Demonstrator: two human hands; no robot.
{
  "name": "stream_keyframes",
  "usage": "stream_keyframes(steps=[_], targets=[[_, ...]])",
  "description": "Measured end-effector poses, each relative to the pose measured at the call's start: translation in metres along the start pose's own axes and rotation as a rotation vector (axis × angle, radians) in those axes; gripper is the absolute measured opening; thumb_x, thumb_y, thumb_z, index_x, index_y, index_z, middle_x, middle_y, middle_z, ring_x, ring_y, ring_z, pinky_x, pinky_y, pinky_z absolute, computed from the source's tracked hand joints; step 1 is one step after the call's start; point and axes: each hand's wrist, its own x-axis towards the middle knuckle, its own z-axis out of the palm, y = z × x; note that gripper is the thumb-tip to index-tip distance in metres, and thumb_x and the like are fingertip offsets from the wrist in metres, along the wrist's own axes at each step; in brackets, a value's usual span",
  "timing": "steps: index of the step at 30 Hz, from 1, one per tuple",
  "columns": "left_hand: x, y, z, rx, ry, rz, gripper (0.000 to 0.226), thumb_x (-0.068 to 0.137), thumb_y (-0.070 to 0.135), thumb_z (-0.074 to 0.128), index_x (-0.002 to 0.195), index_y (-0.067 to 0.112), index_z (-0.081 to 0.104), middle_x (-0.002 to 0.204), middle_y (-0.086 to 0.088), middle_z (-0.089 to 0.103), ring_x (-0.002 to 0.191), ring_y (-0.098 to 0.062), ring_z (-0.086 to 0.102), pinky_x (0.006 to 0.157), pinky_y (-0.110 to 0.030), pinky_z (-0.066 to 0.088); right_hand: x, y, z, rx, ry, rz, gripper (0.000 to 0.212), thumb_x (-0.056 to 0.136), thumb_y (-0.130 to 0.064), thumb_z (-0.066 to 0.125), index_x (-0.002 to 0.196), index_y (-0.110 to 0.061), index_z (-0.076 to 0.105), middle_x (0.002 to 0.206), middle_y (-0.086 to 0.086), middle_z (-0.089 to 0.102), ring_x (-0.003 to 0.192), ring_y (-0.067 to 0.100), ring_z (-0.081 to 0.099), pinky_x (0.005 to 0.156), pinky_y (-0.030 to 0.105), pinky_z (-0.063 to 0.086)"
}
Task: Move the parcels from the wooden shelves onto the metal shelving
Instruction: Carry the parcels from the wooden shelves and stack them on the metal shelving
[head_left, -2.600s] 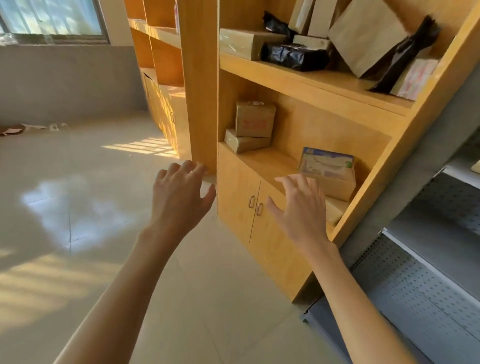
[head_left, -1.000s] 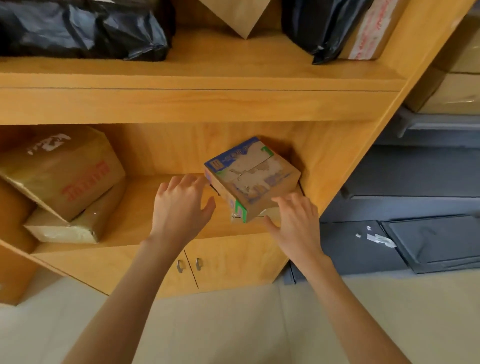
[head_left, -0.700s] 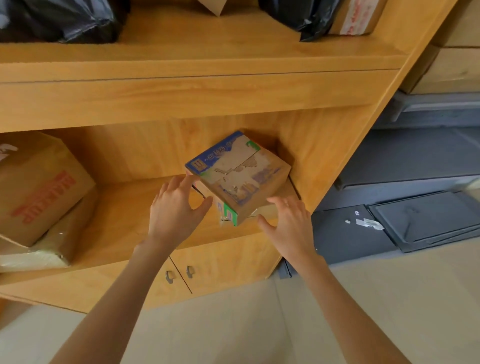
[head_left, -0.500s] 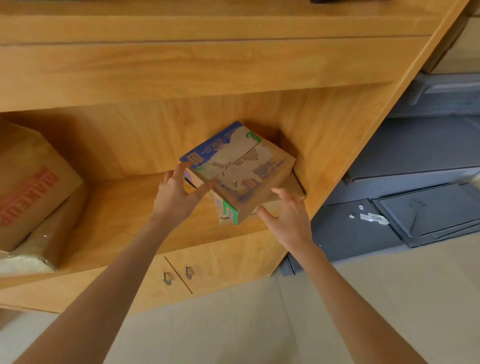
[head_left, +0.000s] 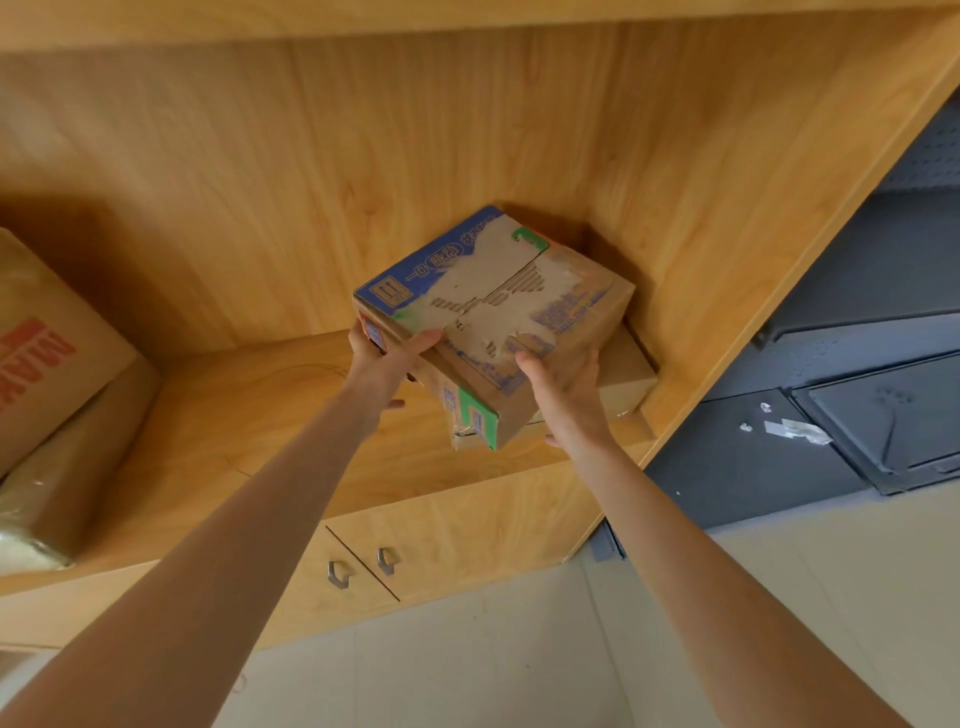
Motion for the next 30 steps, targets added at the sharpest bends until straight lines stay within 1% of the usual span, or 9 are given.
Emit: stream_keyframes(steps=[3, 6, 10, 15, 19, 21, 24, 26, 30], targets=[[0.003, -0.003, 0.009, -0.103, -0.024, -0.068, 0.092, 0.080, 0.040, 0.072, 0.148, 0.033, 0.009, 0.116, 0.000, 0.050, 0.101, -0.029, 0.061, 0.081, -0.043, 0.055, 0.007, 0.005, 0.007, 0.057, 0.016, 0.069, 0.102, 0.079, -0.053, 0.066, 0.152, -0.032, -0.003, 0.148, 0.012, 0.026, 0.120, 0.033, 0.048, 0.095, 0.048, 0.049], [0.003, -0.007, 0.012, -0.192, -0.029, -0.076, 0.088, 0.078, 0.034, 0.075, 0.145, 0.034, 0.017, 0.110, -0.001, 0.054, 0.092, -0.026, 0.064, 0.073, -0.040, 0.057, 0.010, 0.010, 0.008, 0.161, -0.055, 0.110, 0.101, 0.078, -0.053, 0.068, 0.151, -0.039, -0.001, 0.143, 0.011, 0.037, 0.113, 0.032, 0.056, 0.080, 0.043, 0.058], [-0.002, -0.006, 0.012, -0.235, -0.043, -0.096, 0.093, 0.075, 0.032, 0.078, 0.146, 0.036, 0.017, 0.120, -0.009, 0.054, 0.098, -0.028, 0.063, 0.071, -0.041, 0.057, 0.007, 0.011, 0.002, 0.247, -0.128, 0.122, 0.101, 0.079, -0.051, 0.069, 0.150, -0.040, -0.001, 0.141, 0.005, 0.046, 0.114, 0.029, 0.058, 0.076, 0.039, 0.059], [-0.022, -0.010, 0.011, -0.238, -0.004, -0.085, 0.094, 0.074, 0.033, 0.078, 0.146, 0.037, 0.017, 0.122, -0.006, 0.057, 0.097, -0.026, 0.065, 0.068, -0.038, 0.058, -0.013, 0.015, -0.008, 0.275, -0.159, 0.105, 0.094, 0.079, -0.050, 0.069, 0.150, -0.039, 0.008, 0.138, 0.000, 0.049, 0.113, 0.028, 0.059, 0.065, 0.031, 0.060], [-0.054, -0.021, 0.008, -0.240, 0.034, -0.075, 0.090, 0.077, 0.031, 0.076, 0.146, 0.036, 0.019, 0.113, -0.003, 0.058, 0.090, -0.022, 0.066, 0.064, -0.035, 0.058, -0.041, 0.023, -0.020, 0.280, -0.190, 0.091, 0.089, 0.082, -0.046, 0.068, 0.150, -0.039, 0.010, 0.132, 0.000, 0.054, 0.111, 0.027, 0.060, 0.074, 0.035, 0.058], [-0.076, -0.026, 0.006, -0.252, 0.054, -0.081, 0.091, 0.077, 0.032, 0.076, 0.146, 0.037, 0.018, 0.106, 0.000, 0.059, 0.086, -0.020, 0.066, 0.064, -0.035, 0.058, -0.060, 0.026, -0.027, 0.282, -0.208, 0.087, 0.084, 0.084, -0.044, 0.067, 0.148, -0.039, 0.014, 0.126, -0.002, 0.056, 0.110, 0.027, 0.061, 0.076, 0.037, 0.058], [-0.110, -0.035, -0.003, -0.271, 0.073, -0.088, 0.087, 0.076, 0.031, 0.077, 0.144, 0.038, 0.022, 0.108, -0.003, 0.060, 0.084, -0.020, 0.066, 0.067, -0.039, 0.059, -0.091, 0.029, -0.035, 0.280, -0.229, 0.082, 0.075, 0.085, -0.041, 0.067, 0.144, -0.038, 0.021, 0.116, -0.003, 0.057, 0.108, 0.027, 0.062, 0.076, 0.038, 0.058], [-0.134, -0.037, -0.010, -0.270, 0.074, -0.080, 0.084, 0.077, 0.030, 0.076, 0.142, 0.037, 0.023, 0.112, -0.005, 0.059, 0.085, -0.021, 0.066, 0.075, -0.044, 0.058, -0.112, 0.031, -0.040, 0.279, -0.236, 0.090, 0.072, 0.085, -0.040, 0.068, 0.142, -0.038, 0.023, 0.118, -0.001, 0.057, 0.108, 0.027, 0.062, 0.075, 0.038, 0.058], [-0.180, -0.041, -0.025, -0.219, 0.031, -0.070, 0.085, 0.082, 0.037, 0.070, 0.147, 0.035, 0.016, 0.115, -0.008, 0.057, 0.096, -0.027, 0.064, 0.083, -0.047, 0.055, -0.155, 0.034, -0.052, 0.284, -0.205, 0.112, 0.075, 0.082, -0.042, 0.070, 0.142, -0.038, 0.024, 0.124, 0.003, 0.056, 0.109, 0.030, 0.061, 0.070, 0.037, 0.059]])
